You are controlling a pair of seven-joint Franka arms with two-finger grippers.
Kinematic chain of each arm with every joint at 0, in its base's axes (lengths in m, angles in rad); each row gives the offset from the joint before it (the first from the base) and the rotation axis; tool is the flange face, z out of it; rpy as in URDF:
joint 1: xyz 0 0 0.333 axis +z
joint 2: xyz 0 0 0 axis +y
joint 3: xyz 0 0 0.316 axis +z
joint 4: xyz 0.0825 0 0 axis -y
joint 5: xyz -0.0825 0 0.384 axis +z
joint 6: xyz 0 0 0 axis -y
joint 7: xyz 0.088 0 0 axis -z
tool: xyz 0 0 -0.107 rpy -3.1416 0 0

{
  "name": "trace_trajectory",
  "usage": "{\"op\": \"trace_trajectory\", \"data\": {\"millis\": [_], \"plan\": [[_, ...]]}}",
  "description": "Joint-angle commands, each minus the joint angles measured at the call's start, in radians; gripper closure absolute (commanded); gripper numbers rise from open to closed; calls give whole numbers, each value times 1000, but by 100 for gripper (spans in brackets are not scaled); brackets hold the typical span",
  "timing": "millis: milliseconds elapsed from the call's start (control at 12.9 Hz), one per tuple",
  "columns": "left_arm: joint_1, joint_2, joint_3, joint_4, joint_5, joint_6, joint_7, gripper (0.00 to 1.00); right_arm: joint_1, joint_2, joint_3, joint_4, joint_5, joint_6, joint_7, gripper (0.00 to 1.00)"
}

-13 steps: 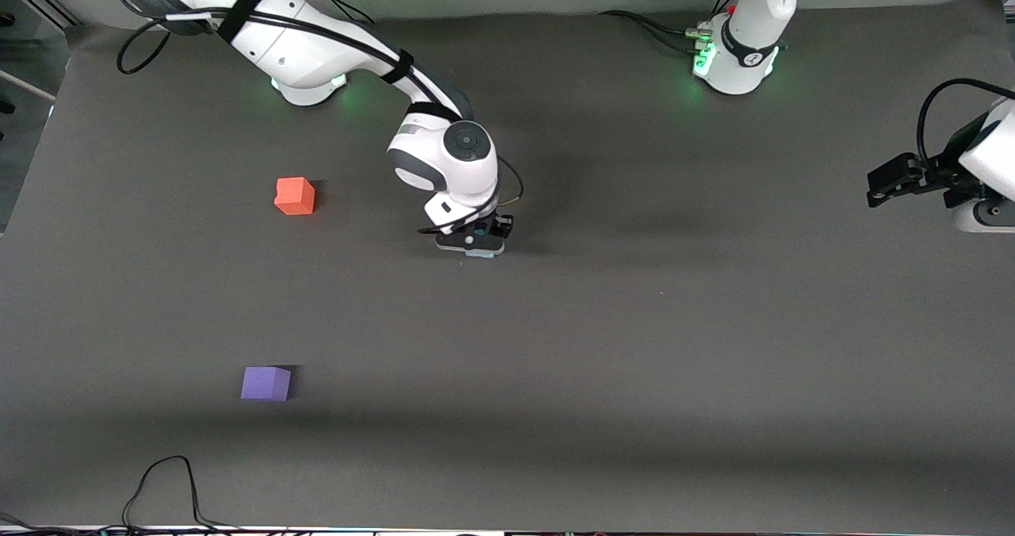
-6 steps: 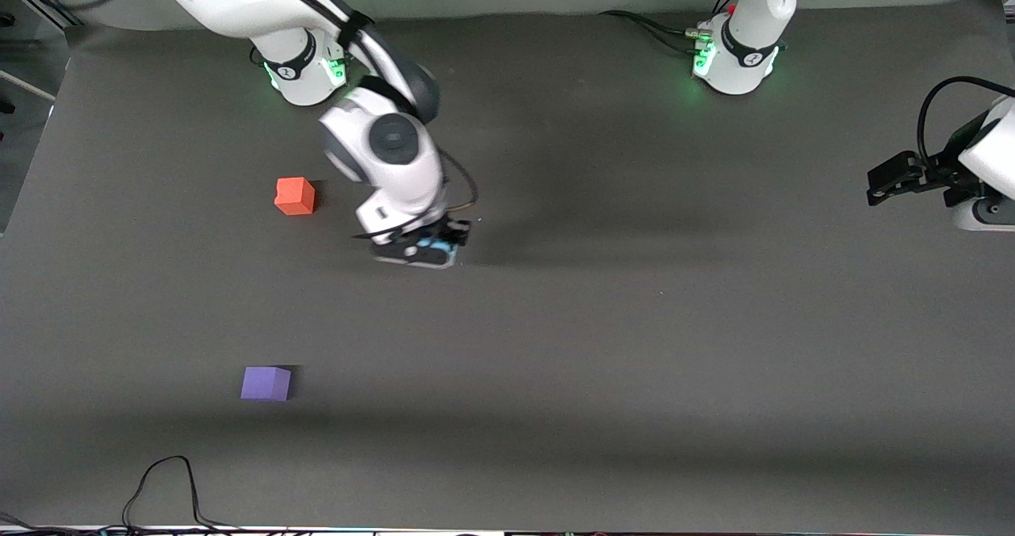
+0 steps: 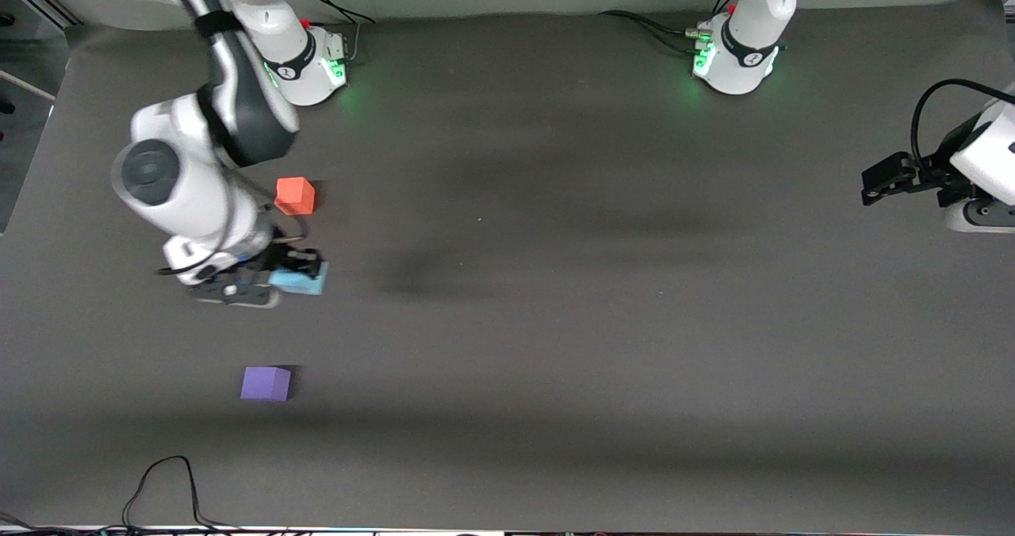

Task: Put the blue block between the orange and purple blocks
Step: 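Carry the blue cube between the orange and purple cubes, lower it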

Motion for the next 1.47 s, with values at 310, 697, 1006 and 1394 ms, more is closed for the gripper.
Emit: {"op": "trace_trajectory", "data": {"millis": [310,697,1006,1394], "plan": [[-15,-21,13,-18,-3,-6,18,0,11,69,-124,-330,54,453,-248,74],[-9,-19,13,-20,-6,-2,18,0,11,152,-132,-350,54,573,-254,68],[-10,-19,13,-20,-6,0,18,0,12,168,-132,-350,54,585,-254,46],[-13,-19,13,-21,-5,1,17,0,12,107,-135,-350,54,560,-253,0]]}}
